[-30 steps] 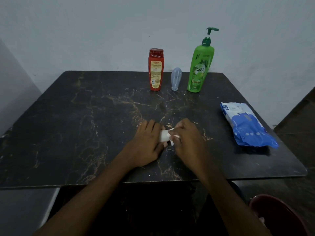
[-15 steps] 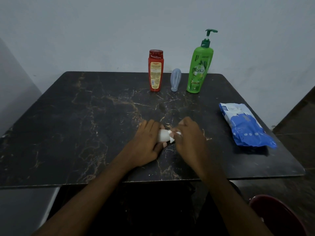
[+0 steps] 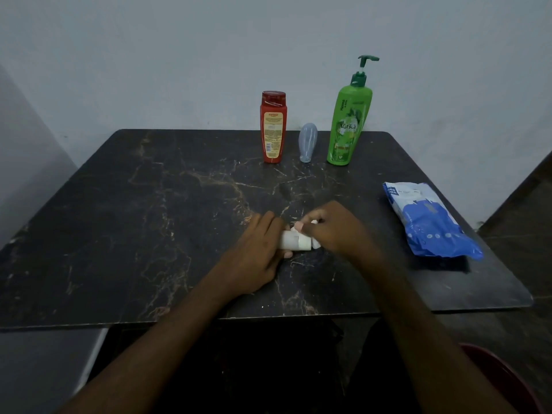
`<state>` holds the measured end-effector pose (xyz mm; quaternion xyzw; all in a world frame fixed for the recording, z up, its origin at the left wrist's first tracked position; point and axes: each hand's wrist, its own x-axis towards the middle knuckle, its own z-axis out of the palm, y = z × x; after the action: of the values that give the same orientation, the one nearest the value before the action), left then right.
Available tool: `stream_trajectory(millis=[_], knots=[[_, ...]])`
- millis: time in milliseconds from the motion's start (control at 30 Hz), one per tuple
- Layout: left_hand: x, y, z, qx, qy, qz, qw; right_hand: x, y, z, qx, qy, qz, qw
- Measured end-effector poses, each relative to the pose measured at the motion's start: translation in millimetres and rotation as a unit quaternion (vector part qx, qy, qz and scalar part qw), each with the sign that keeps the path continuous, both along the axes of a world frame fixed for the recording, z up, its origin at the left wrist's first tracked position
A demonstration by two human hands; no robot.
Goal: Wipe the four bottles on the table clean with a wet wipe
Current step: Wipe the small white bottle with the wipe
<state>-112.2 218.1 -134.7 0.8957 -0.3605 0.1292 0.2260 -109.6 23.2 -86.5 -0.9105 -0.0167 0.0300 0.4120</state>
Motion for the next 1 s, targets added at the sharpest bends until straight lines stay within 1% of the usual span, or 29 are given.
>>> stream_trajectory(millis=[33, 100, 133, 200, 267, 367, 433, 500, 567, 600, 733, 867, 933, 1000], knots=[[-1, 1, 1, -0.012, 0.004, -0.004, 1.0, 3, -5, 5, 0.065, 0.046, 0.001, 0.997], [-3, 1, 2, -0.04, 0.005, -0.006, 0.999, 6, -12, 8, 0.214, 0.129, 0.001, 0.968], [-3, 1, 1, -0.051, 0.003, -0.003, 0.999, 5, -15, 8, 0.271, 0.155, 0.008, 0.95], [-3, 2, 1, -0.067, -0.001, 0.003, 0.998, 2, -19, 5, 0.36, 0.179, 0.015, 0.915], [-3, 3, 2, -0.08, 0.004, 0.006, 0.997, -2, -18, -1, 0.426, 0.18, 0.003, 0.887], [-2, 5, 3, -0.1, 0.024, 0.027, 0.994, -14, -12, -7, 0.498, 0.182, -0.02, 0.848], [0, 6, 1, -0.107, 0.039, 0.045, 0.992, -25, -7, -8, 0.521, 0.178, -0.026, 0.834], [2, 7, 0, -0.109, 0.049, 0.054, 0.991, -36, -4, -8, 0.515, 0.169, -0.011, 0.84], [3, 7, 0, -0.11, 0.054, 0.059, 0.991, -45, -2, -4, 0.491, 0.147, 0.004, 0.859], [3, 7, 1, -0.111, 0.056, 0.062, 0.99, -48, -2, -1, 0.477, 0.121, -0.001, 0.87], [4, 7, 3, -0.127, 0.066, 0.073, 0.987, -46, -13, 13, 0.406, -0.046, -0.056, 0.911], [5, 5, 1, -0.124, 0.066, 0.076, 0.987, -39, -13, 12, 0.332, -0.11, -0.012, 0.937], [5, 6, 0, -0.123, 0.061, 0.073, 0.988, -37, -7, 6, 0.266, -0.163, 0.013, 0.95], [5, 6, 0, -0.121, 0.06, 0.072, 0.988, -36, -3, 0, 0.215, -0.205, 0.021, 0.955]])
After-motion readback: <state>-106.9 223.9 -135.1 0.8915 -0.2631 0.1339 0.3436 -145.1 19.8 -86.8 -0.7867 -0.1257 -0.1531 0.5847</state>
